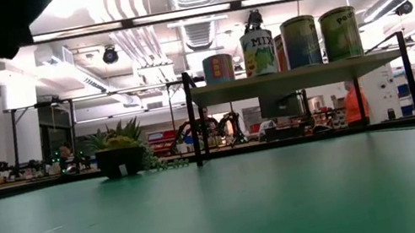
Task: Pick and place cans onto a shelf
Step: Put the canned cherries on the shelf
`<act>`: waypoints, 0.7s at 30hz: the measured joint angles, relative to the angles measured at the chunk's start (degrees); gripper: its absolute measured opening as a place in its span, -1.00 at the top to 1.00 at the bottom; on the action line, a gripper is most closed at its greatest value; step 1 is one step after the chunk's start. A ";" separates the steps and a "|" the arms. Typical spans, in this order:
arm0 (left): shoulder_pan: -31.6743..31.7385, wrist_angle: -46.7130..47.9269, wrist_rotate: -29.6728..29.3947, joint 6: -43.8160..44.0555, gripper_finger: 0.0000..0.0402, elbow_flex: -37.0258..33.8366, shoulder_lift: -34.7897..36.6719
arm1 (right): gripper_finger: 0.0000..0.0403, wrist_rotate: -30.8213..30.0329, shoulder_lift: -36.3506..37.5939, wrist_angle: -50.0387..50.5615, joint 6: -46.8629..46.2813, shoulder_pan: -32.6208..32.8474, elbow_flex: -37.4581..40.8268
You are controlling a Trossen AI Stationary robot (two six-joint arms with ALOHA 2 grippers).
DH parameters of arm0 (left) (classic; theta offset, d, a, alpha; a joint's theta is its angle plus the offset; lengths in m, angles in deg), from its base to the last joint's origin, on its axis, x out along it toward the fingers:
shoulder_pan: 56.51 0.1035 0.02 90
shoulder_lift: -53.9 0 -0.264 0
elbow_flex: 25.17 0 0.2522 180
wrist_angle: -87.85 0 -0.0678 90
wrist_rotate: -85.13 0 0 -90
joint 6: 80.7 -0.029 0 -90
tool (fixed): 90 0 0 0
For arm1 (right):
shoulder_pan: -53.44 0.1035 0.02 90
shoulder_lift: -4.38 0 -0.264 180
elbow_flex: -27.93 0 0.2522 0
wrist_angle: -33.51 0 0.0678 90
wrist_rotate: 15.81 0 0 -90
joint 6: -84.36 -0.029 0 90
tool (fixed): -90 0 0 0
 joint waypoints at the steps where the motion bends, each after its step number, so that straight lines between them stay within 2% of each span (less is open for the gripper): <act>1: 0.09 0.10 0.00 -0.03 -0.44 -0.31 0.00 | 0.00 0.94 -0.67 -1.35 1.48 -0.32 -0.35; 5: 0.29 0.02 -0.03 -0.05 -0.44 -2.28 0.00 | -0.35 2.50 -3.20 0.83 1.67 -1.88 -5.09; 8: 0.51 0.04 -1.34 0.02 -0.44 -3.75 0.00 | -0.56 4.07 -5.36 9.89 -2.02 -3.67 -11.21; 11: 1.01 0.14 -3.82 0.62 -0.44 -4.79 0.00 | -0.71 8.50 -8.41 20.63 -6.97 -6.20 -17.92; 14: 1.50 0.09 -5.10 1.13 -0.44 -5.51 -0.01 | -0.79 11.61 -12.08 29.79 -10.09 -8.61 -24.62; 21: 2.30 0.07 -5.32 3.29 -0.44 -6.39 -0.03 | -0.81 17.84 -20.76 48.63 -16.60 -12.54 -39.53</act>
